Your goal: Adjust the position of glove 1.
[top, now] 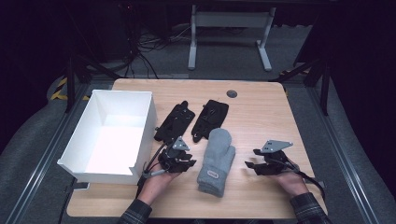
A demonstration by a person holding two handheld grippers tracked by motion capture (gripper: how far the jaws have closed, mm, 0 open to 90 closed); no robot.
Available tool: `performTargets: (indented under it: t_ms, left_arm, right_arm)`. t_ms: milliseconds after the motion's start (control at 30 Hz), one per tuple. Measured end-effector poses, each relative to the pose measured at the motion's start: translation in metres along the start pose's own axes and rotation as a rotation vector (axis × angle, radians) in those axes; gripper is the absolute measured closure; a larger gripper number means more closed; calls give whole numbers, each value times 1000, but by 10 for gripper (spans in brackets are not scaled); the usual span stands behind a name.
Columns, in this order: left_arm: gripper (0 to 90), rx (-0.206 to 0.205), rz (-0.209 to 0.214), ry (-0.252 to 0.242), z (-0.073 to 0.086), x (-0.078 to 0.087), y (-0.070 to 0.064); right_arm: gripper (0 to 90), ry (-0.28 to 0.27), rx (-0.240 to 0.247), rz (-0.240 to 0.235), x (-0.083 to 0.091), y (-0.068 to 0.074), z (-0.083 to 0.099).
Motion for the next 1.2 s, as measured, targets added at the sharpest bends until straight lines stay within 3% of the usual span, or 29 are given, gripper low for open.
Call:
performTargets:
  t_ms: [133,300,500,733,833,1000,1067,1200]
  left_arm:
    - [414,2,-4,-14,-14,0,-1]
    - [337,-9,50,-50,-35,-1,-10]
    - [172,-9,63,-48,-54,-18,-18]
    - [128,-11,38,-40,-68,-43,-13]
    - [116,11,42,-28,-66,-54,-10]
    - [106,12,36,4,-61,-69,-8]
    - [90,12,32,21,-59,-73,-8]
    - [80,28,39,46,-55,-82,-9]
  right_arm:
    - [312,17,-5,40,-1,-8,6]
    - [309,18,-14,49,-2,-11,9]
    - [291,29,-21,49,-4,-12,10]
    - [235,25,-52,49,-6,-15,12]
    - [214,19,-67,53,-6,-16,13]
    - [191,2,-68,56,-8,-16,14]
    - [190,-34,-66,53,-7,-16,17]
    - [189,-34,-69,46,-6,-17,18]
Point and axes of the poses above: each handheld gripper's, and its own axes: x roughly backward along the jaws, z roughly out of its underside, y roughly to its left, the point moved 3 cm from there along -x, roughly forward along the jaws, and after that the axes turned 11 degrees about -y, right-handed, at the moved point
